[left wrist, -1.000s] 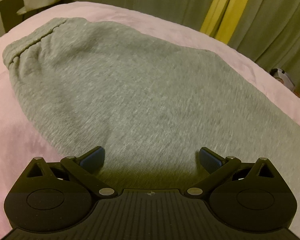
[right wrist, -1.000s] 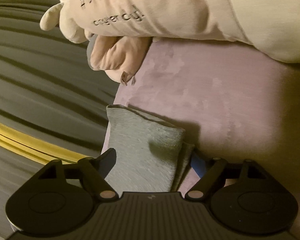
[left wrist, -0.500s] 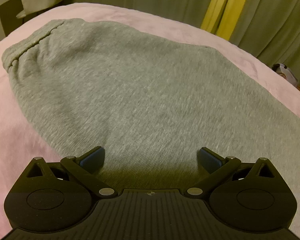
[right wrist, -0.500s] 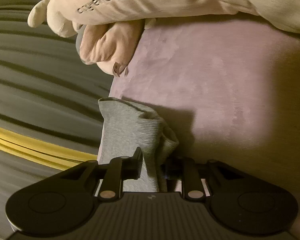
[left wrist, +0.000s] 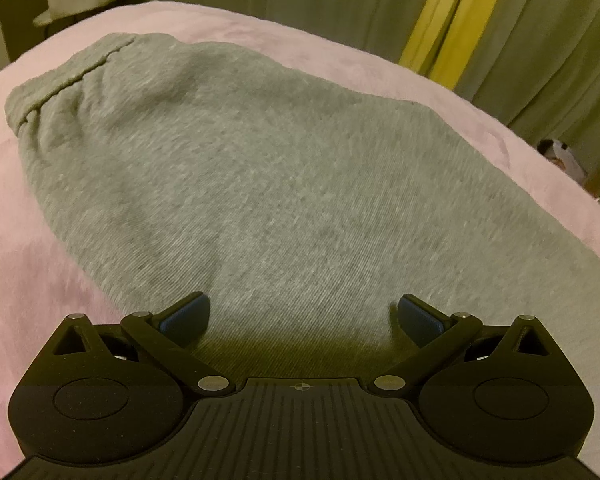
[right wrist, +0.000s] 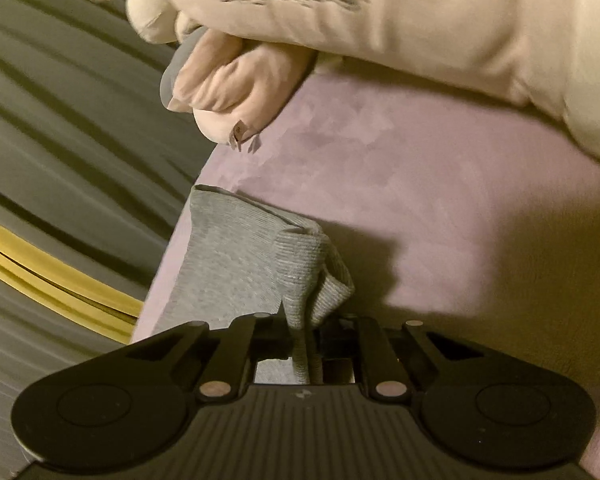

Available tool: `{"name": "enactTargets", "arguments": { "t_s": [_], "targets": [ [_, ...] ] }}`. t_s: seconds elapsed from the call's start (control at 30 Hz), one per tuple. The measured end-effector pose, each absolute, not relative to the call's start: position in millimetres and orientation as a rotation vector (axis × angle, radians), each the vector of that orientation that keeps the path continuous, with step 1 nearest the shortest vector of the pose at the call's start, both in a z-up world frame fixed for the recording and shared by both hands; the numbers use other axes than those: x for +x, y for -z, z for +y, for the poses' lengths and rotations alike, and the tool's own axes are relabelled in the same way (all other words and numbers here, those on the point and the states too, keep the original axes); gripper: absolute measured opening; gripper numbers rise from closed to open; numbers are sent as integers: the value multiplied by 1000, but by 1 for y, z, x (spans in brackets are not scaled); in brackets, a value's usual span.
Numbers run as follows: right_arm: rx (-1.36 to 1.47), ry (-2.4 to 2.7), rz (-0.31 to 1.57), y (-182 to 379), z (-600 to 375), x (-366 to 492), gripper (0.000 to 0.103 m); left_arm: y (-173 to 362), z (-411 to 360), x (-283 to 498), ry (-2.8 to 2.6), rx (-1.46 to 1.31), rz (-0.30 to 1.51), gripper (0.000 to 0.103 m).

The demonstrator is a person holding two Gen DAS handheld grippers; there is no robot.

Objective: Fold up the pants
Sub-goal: 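Lift the held leg edge with the right tool and fold it over the pants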

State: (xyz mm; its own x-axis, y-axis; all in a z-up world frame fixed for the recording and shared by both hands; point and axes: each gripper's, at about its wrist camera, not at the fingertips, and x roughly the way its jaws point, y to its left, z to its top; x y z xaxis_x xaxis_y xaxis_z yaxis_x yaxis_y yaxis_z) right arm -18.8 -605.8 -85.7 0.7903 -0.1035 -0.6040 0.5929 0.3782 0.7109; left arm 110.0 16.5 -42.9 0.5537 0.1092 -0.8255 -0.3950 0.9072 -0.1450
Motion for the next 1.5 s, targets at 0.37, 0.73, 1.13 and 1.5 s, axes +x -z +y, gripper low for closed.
{"name": "enactTargets", "arguments": {
  "t_s": [0.37, 0.73, 1.13, 1.5],
  "targets": [
    [448, 227, 491, -47, -498, 49, 9, 6, 33, 53, -273, -499, 755, 103],
    [-148, -356, 810, 62, -249, 92, 13, 13, 67, 29, -295, -738, 724, 103],
    [-66, -290, 699, 17, -254, 74, 11, 26, 80, 34, -275, -832, 750, 103],
    [-177, -473, 816, 31, -211, 65, 19, 25, 77, 34, -279, -805, 755, 103]
  ]
}}
